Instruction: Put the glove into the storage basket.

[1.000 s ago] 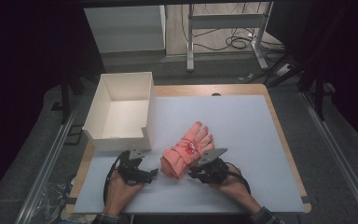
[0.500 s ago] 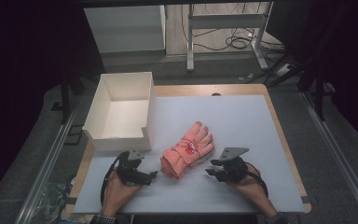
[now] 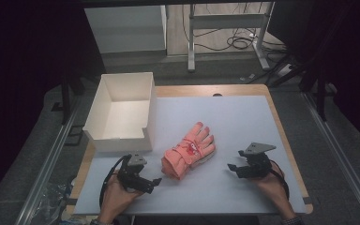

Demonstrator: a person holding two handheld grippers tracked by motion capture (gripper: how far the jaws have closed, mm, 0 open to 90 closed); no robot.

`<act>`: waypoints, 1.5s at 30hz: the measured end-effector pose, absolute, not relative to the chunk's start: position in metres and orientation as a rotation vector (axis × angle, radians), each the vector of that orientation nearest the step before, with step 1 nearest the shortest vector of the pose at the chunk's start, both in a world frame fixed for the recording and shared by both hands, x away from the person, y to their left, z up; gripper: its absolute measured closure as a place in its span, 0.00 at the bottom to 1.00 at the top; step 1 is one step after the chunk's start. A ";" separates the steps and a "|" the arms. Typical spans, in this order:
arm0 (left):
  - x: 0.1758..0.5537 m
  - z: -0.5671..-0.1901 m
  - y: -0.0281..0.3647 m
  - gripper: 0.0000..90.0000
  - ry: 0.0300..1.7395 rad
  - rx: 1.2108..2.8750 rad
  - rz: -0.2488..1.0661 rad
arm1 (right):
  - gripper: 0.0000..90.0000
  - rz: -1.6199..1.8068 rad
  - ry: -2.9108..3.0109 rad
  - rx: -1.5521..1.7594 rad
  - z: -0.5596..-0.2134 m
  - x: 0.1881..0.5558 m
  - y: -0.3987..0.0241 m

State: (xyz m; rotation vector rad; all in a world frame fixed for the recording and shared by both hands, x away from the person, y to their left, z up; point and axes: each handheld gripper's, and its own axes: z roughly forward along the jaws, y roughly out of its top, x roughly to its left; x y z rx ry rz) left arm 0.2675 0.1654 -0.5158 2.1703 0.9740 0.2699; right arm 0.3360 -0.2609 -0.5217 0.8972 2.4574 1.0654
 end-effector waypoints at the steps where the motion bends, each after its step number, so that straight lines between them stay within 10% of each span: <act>1: 0.267 -0.513 0.165 0.00 0.971 2.167 0.266 | 0.26 1.058 2.451 0.908 -0.522 0.337 -0.263; 28: 0.297 -0.456 0.108 0.00 0.860 2.258 0.214 | 0.15 0.982 2.416 1.008 -0.530 0.347 -0.275; 45: 0.333 -0.490 0.063 0.00 0.913 2.338 0.212 | 0.15 0.986 2.415 1.007 -0.531 0.347 -0.276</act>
